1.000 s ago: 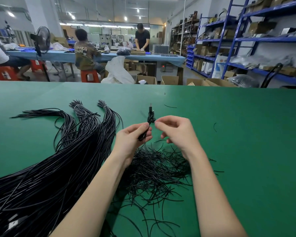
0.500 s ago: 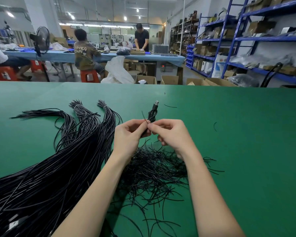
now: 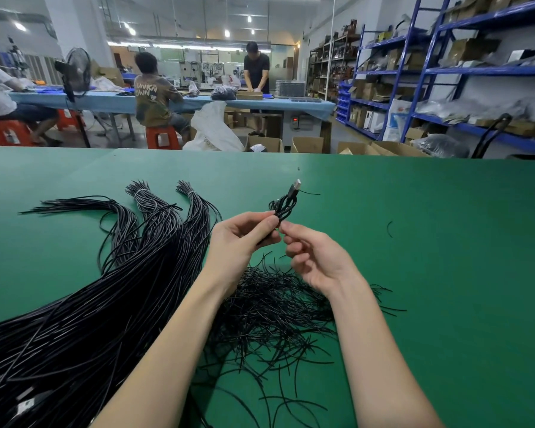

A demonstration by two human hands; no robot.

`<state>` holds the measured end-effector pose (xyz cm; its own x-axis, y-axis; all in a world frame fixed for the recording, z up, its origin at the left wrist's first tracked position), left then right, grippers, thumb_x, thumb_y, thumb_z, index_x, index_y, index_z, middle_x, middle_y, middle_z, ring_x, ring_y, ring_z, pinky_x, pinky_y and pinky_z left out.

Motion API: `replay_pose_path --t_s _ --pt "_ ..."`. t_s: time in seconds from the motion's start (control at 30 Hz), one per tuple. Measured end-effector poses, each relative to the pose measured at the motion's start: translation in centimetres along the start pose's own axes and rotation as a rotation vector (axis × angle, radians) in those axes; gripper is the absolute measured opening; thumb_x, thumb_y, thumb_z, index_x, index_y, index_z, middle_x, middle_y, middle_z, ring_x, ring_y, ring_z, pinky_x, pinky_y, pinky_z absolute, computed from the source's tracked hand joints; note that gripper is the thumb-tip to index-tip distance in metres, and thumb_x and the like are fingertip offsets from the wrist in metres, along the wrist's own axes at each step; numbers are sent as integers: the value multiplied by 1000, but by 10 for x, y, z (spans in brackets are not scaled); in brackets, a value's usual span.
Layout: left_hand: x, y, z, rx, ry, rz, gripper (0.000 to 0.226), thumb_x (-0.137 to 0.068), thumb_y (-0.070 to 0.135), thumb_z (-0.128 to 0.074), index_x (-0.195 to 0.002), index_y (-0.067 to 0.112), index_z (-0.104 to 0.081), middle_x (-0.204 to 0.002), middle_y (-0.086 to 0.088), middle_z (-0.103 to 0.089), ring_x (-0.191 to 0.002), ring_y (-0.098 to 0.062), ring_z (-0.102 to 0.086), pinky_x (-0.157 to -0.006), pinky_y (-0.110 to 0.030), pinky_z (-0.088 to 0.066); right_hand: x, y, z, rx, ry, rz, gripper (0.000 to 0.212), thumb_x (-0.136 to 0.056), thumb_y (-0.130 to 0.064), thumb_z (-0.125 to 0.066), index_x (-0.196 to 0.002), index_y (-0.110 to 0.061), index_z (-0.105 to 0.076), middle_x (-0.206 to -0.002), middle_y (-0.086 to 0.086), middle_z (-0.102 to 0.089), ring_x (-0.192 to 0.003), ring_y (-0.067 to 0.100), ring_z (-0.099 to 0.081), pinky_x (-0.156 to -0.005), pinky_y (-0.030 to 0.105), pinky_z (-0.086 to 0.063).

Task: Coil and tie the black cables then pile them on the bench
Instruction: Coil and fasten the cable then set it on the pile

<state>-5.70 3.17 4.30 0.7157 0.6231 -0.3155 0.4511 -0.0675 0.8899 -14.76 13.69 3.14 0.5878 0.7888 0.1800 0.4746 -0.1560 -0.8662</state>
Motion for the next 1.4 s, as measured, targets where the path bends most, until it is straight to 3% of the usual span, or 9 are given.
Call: replay_pose_path --t_s 0.1,0.27,0.43,0.6,0.73,0.9,1.0,1.2,1.4 --pt "1 1 0 17 -11 6 11 -75 19 -77 -84 16 -83 -80 -8 -76 -73 -14 -70 -76 -24 -58 -1 -4 1 117 5 77 10 -87 -15 -77 -79 -12 -73 -64 -7 -58 -49 1 -47 -38 10 -35" --pt "2 4 1 -43 -24 0 11 -77 20 -76 -86 17 -82 -82 -9 -77 -74 -16 -72 -76 -24 -58 0 -11 0 251 14 125 17 -87 -12 -78 -71 -14 -73 -62 -6 -56 -48 1 -44 -42 11 -36" --pt "0 5 2 -198 -44 -21 9 -90 15 -73 -85 19 -81 -79 -7 -77 -72 -14 -71 -74 -22 -57 -1 -11 1 267 74 115 13 -87 -7 -76 -77 -10 -68 -58 -6 -54 -45 0 -42 -40 11 -35" --pt "1 4 0 -105 -66 70 20 -78 31 -76 -86 13 -82 -81 -9 -75 -74 -13 -69 -79 -25 -58 -3 -4 1 139 8 49 6 -86 -6 -76 -86 -3 -71 -62 -5 -58 -45 1 -45 -41 9 -39" --pt "0 -3 1 49 -98 206 25 -75 25 -77 -93 8 -81 -81 -10 -72 -75 -13 -68 -84 -25 -57 0 6 0 -38 -103 -41 16 -75 -13 -78 -86 -2 -76 -74 0 -63 -50 2 -51 -42 9 -45" --pt "0 -3 2 113 -110 284 27 -80 17 -73 -102 0 -76 -92 -14 -74 -78 -13 -69 -82 -23 -59 1 3 -1 -17 -205 6 15 -78 -15 -77 -85 -3 -80 -78 1 -66 -54 3 -55 -46 10 -49" --pt "1 -3 1 155 -89 318 22 -78 16 -75 -94 1 -77 -84 -10 -73 -73 -11 -70 -76 -21 -58 4 4 -2 -19 -252 41 10 -79 -15 -75 -82 -8 -81 -79 1 -66 -56 3 -56 -47 10 -50" --pt "2 -1 -2 163 -114 318 14 -78 20 -75 -82 8 -81 -80 -8 -74 -72 -12 -71 -74 -19 -58 5 4 -3 -85 -242 -45 12 -78 -12 -73 -82 -2 -79 -72 1 -65 -53 4 -58 -46 10 -51" --pt "4 9 3 55 -276 300 14 -83 19 -71 -85 9 -81 -76 -5 -72 -72 -12 -69 -75 -19 -58 10 11 -7 -151 -287 -134 13 -78 -6 -68 -81 -1 -80 -77 6 -69 -56 6 -62 -46 11 -51"
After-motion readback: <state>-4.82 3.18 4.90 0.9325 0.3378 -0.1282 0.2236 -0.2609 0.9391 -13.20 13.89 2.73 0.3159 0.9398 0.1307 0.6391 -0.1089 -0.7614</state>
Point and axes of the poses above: each hand's wrist, its own x-axis away from the middle knuckle, its own z-axis out of the back of the hand, y = z × x, the point moved 5 cm from there along -x, towards the middle knuckle
